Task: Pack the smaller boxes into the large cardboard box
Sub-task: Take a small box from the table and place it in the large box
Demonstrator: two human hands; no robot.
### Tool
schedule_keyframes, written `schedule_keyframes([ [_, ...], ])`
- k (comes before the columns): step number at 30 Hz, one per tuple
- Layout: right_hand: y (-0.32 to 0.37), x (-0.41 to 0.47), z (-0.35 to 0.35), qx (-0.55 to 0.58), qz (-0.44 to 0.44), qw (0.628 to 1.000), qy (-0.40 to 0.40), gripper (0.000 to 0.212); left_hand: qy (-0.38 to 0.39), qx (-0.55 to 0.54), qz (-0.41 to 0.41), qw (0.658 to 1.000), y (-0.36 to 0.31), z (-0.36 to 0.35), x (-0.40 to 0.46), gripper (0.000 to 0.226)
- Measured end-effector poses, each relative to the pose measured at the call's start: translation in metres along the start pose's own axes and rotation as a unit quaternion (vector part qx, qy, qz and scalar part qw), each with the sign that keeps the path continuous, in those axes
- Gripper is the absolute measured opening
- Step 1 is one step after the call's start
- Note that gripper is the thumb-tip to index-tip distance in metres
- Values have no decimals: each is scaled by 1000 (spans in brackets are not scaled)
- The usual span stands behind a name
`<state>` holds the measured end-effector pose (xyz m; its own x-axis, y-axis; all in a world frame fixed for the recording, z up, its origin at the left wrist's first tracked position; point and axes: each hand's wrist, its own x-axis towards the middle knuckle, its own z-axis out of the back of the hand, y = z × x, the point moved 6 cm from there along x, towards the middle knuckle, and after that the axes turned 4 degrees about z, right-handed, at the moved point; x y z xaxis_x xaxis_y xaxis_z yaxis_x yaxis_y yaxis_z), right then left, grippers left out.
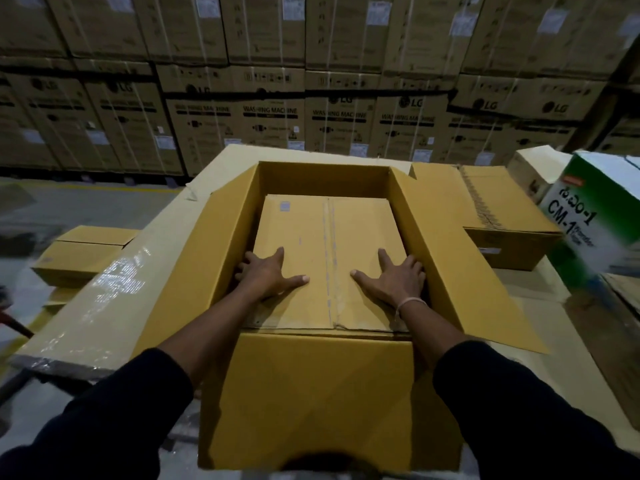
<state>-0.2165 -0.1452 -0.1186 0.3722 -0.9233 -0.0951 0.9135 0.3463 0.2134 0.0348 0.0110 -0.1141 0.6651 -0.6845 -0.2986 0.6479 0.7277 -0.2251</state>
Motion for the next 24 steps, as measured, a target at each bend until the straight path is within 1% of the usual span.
schedule_keyframes([
  [4,-19,-12,-4,11,-38,999,-5,110,9,25,-35,999,-12,-4,-1,106],
  [9,-21,-13,-1,25,-51,998,13,114,20,36,-36,998,-14,-6,0,109],
  [13,-13,-12,-3,20,-80,997,17,126,19,41,-23,999,-18,-6,-1,111],
  [15,-8,-11,-4,31,-103,994,19,132,2,72,-13,997,-28,-6,-2,116],
  [16,-6,-11,-5,38,-111,993,19,133,-7,92,-22,995,-37,-6,-1,119],
  [18,-4,-11,-5,46,-118,992,11,132,-13,120,-75,990,-59,-10,2,124],
  [20,-3,-11,-3,47,-116,992,-3,127,-2,122,-126,984,-82,-17,4,121],
  [24,1,-5,3,-5,-81,996,-31,115,21,115,-148,982,-110,-16,6,104],
])
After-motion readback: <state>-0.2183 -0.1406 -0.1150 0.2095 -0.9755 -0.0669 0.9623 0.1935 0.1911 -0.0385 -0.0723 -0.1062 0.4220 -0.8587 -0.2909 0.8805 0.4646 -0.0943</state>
